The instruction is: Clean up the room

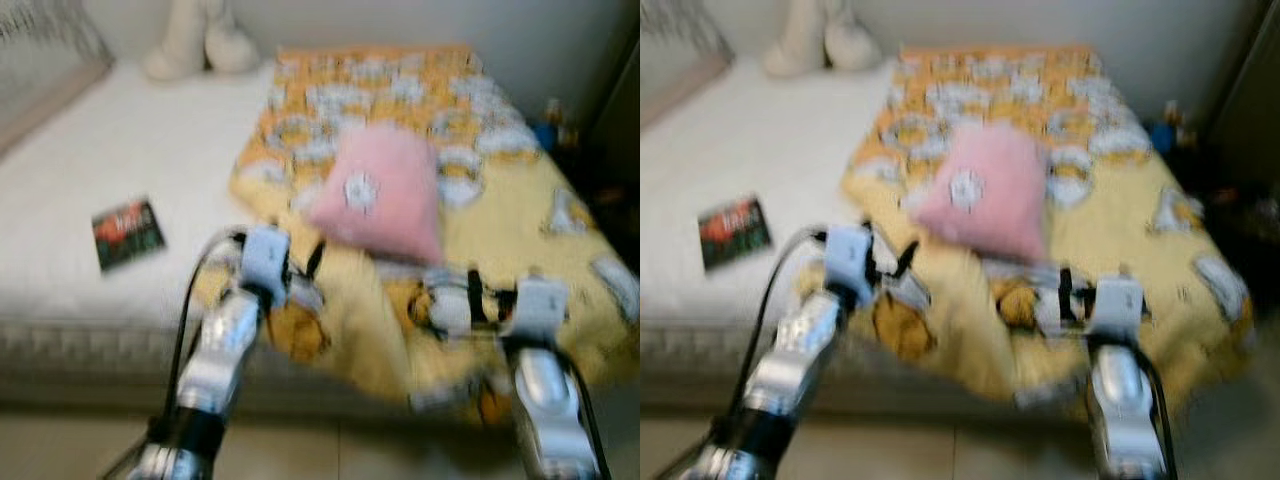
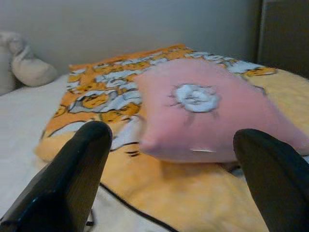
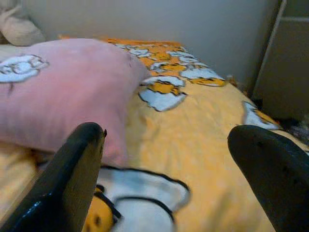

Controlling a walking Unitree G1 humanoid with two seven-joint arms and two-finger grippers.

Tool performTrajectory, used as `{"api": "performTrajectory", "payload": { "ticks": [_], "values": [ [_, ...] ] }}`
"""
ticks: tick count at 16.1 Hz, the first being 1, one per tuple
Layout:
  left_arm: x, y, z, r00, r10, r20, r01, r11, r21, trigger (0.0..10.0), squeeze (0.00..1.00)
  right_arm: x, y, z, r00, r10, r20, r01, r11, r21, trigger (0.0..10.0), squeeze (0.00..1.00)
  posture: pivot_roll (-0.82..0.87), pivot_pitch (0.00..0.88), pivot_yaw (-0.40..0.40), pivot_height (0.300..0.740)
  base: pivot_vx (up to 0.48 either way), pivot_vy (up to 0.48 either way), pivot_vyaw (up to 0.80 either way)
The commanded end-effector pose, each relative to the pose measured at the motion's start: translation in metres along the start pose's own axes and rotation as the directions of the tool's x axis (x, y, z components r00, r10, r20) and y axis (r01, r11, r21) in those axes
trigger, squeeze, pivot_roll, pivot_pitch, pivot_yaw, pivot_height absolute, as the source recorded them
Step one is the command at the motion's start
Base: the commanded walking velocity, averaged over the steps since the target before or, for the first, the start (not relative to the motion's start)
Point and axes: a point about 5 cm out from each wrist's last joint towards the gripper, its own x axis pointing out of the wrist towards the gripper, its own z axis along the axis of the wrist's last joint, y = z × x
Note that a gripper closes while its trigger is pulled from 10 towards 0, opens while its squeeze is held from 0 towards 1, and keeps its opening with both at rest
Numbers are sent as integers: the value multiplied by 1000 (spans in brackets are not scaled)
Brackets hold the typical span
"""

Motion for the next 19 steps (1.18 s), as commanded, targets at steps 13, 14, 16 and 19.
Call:
{"api": "performTrajectory", "payload": {
  "ticks": [13, 14, 16, 19],
  "values": [
    [33, 0, 34, 998, -45, 34, 45, 999, -2, 10000, 0, 30, -22, 52, 988, -99, 117, 87, 991, 100, 10000, 0, -90, 0, 81, 740, 332, 0, 0],
    [44, 1, 45, 997, -65, 36, 66, 998, -19, 10000, 0, 37, -30, 61, 984, -123, 125, 108, 987, 123, 10000, 0, -88, 0, 83, 740, 0, 0, 0],
    [66, 10, 62, 996, -87, 14, 87, 995, -49, 10000, 0, 48, -46, 71, 980, -166, 115, 143, 972, 185, 10000, 0, -86, 2, 90, 740, 0, 0, 0],
    [91, 23, 80, 995, -82, -60, 70, 981, -179, 10000, 0, 65, -61, 64, 982, -187, -17, 179, 906, 384, 10000, 0, -98, 42, 115, 740, 0, 0, 0]
  ]
}}
